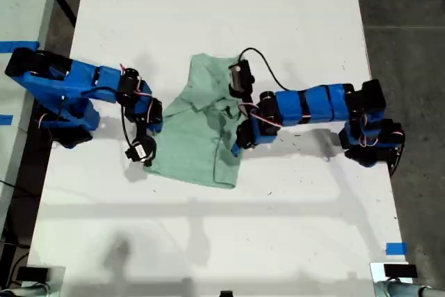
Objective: Fold tshirt
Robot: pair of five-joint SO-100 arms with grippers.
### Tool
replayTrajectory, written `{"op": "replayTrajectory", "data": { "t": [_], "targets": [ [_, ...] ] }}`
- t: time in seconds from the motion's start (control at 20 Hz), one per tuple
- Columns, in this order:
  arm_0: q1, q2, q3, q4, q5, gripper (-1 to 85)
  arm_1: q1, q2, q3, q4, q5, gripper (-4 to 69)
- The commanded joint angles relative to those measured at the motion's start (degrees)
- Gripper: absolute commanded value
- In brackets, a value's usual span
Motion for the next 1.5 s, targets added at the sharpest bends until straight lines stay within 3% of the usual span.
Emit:
{"op": "replayTrajectory", "data": {
  "t": [0.0,0.2,0.35,0.5,0.55,0.65,0.75,0.9,1.15,1.45],
  "targets": [
    [0.4,3.5,-6.1,3.2,-0.9,0.1,-0.4,1.1,-0.4,-0.6,-0.2,21.9],
    [3.2,-17.5,-26.8,6.2,1.3,0.1,-0.6,1.3,-0.4,-0.5,0.3,21.8],
    [4.5,-33.1,-47.5,13.4,3.4,0.1,-1.0,1.3,-0.4,-0.4,0.8,21.6],
    [3.9,-43.7,-58.1,11.7,6.8,0.1,-1.1,1.3,-0.4,-0.7,1.1,21.3],
    [3.3,-46.9,-59.5,9.9,8.6,4.8,-1.1,1.3,-0.4,-0.9,1.2,21.3],
    [2.6,-51.9,-62.8,9.2,12.0,23.1,-1.4,1.3,-0.4,-0.9,1.3,21.2],
    [2.0,-53.5,-63.6,11.2,12.8,26.1,-1.5,1.3,-0.4,-0.6,1.4,21.2],
    [0.5,-51.6,-63.0,18.4,13.0,27.1,-1.4,1.7,-0.5,-0.3,1.2,21.2],
    [1.0,-27.3,-52.7,24.3,11.4,24.2,-1.7,3.8,-0.5,2.3,1.8,21.2],
    [8.1,-5.0,-35.6,22.0,5.1,25.0,-3.1,4.5,-3.6,2.9,3.3,22.4]
  ]
}}
